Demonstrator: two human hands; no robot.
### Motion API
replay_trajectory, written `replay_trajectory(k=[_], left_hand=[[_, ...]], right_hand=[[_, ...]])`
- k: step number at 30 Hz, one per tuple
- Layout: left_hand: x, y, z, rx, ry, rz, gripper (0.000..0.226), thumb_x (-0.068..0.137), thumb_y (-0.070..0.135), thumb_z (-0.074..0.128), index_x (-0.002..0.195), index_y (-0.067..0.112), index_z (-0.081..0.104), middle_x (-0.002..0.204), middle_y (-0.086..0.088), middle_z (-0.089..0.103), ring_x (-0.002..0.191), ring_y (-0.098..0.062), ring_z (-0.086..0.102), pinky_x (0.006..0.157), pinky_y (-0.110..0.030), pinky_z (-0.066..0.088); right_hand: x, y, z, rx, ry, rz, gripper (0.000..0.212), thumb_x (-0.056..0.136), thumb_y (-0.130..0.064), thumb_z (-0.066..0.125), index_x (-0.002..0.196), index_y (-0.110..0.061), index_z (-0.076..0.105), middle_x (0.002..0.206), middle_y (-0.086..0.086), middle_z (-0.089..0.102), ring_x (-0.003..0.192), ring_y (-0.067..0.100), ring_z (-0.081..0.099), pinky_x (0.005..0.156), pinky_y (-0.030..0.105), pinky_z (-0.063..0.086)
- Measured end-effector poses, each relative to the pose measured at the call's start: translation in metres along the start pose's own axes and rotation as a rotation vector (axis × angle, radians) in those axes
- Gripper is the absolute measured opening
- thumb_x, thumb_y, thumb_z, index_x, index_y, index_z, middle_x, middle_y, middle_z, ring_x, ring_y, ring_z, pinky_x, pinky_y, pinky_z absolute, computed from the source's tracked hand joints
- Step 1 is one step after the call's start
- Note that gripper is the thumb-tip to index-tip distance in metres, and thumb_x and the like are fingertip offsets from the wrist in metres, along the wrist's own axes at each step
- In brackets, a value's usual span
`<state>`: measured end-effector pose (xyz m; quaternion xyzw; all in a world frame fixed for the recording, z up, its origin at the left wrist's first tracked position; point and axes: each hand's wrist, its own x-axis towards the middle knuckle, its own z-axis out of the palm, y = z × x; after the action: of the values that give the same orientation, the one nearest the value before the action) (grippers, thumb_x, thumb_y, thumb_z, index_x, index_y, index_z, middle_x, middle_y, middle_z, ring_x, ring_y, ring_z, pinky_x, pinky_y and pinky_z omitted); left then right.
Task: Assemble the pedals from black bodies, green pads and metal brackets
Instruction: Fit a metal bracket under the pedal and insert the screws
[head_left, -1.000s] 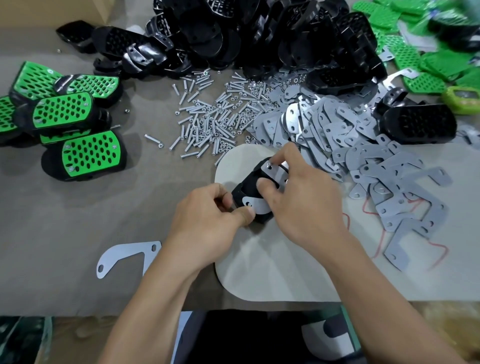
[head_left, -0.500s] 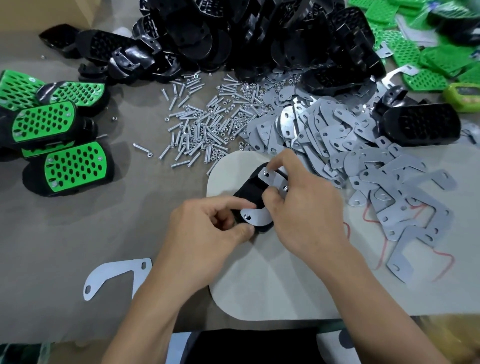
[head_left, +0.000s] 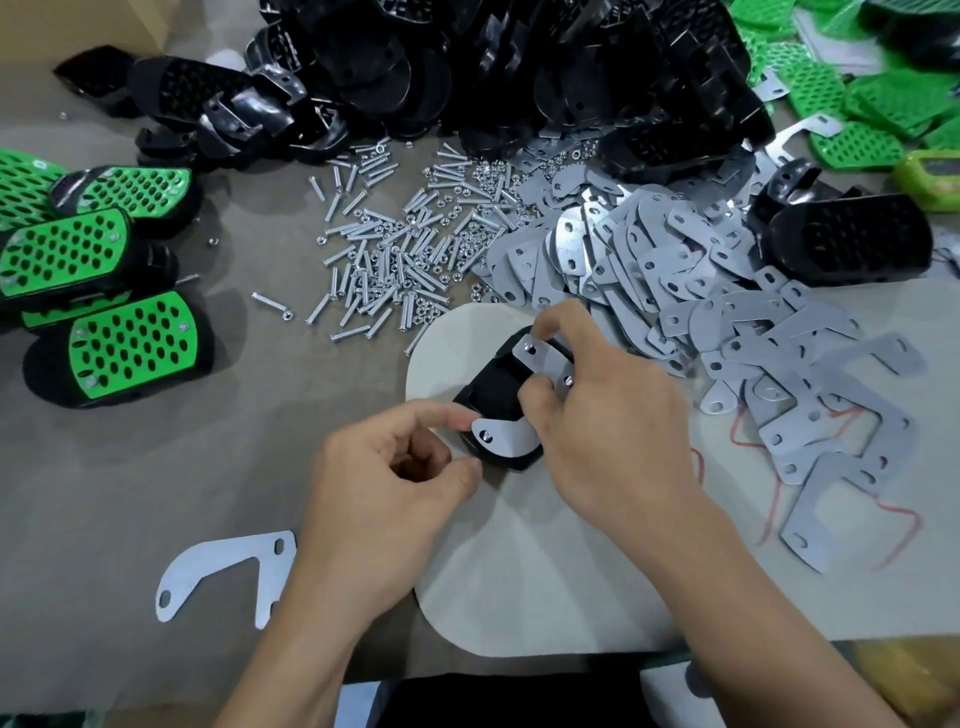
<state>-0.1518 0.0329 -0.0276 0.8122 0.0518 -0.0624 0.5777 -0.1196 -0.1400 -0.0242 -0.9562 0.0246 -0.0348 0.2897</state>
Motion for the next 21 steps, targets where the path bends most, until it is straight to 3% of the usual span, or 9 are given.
replay_trajectory(k=[5,10,14,17,19,21], left_hand=[[0.006,0.004,0.004,0.051,-0.011,-0.042,0.035,0.075,0.008,0.087,0.083,0.042,0.08,0.055,0.006,0.06,0.051,-0.007,0.048,0.051,-0.018,0.039],[0.004,0.003,0.006,0.052,0.029,-0.047,0.03,0.072,0.018,0.089,0.081,0.044,0.079,0.055,0.009,0.059,0.051,-0.006,0.047,0.051,-0.019,0.039],[-0.003,0.002,0.01,0.026,0.102,-0.063,0.02,0.066,0.034,0.082,0.081,0.048,0.079,0.057,0.006,0.063,0.05,-0.007,0.048,0.051,-0.019,0.039],[-0.011,0.0,0.015,0.002,0.221,-0.093,0.027,0.075,0.024,0.088,0.079,0.049,0.079,0.064,0.01,0.072,0.054,-0.009,0.059,0.058,-0.025,0.05],[-0.014,-0.003,0.015,-0.032,0.29,-0.115,0.027,0.075,0.024,0.089,0.078,0.049,0.079,0.064,0.011,0.072,0.052,-0.007,0.058,0.061,-0.028,0.049],[-0.015,-0.002,0.013,-0.069,0.274,-0.116,0.015,0.07,0.037,0.084,0.079,0.049,0.079,0.063,0.01,0.072,0.051,-0.004,0.055,0.061,-0.028,0.049]], right_hand=[[0.0,-0.001,-0.004,-0.008,-0.031,-0.045,0.028,0.087,-0.029,0.042,0.114,-0.036,0.038,0.069,-0.004,0.06,0.059,0.019,0.048,0.057,0.038,0.036],[0.001,-0.003,-0.003,-0.094,-0.034,-0.064,0.027,0.091,-0.025,0.045,0.115,-0.034,0.038,0.06,-0.004,0.048,0.058,0.024,0.048,0.054,0.038,0.033],[0.0,-0.007,0.0,-0.107,-0.008,-0.049,0.028,0.091,-0.021,0.045,0.115,-0.033,0.038,0.062,-0.004,0.046,0.061,0.03,0.051,0.056,0.041,0.04],[-0.002,-0.008,0.001,-0.097,0.004,-0.033,0.028,0.09,-0.02,0.044,0.115,-0.033,0.038,0.066,-0.003,0.046,0.065,0.034,0.053,0.059,0.044,0.045],[-0.003,-0.009,0.001,-0.095,0.007,-0.033,0.029,0.09,-0.02,0.044,0.115,-0.034,0.037,0.067,-0.004,0.046,0.067,0.035,0.053,0.06,0.044,0.045],[-0.002,-0.01,0.001,-0.1,0.004,-0.021,0.031,0.089,-0.019,0.044,0.114,-0.035,0.037,0.067,-0.004,0.044,0.067,0.035,0.053,0.059,0.042,0.04]])
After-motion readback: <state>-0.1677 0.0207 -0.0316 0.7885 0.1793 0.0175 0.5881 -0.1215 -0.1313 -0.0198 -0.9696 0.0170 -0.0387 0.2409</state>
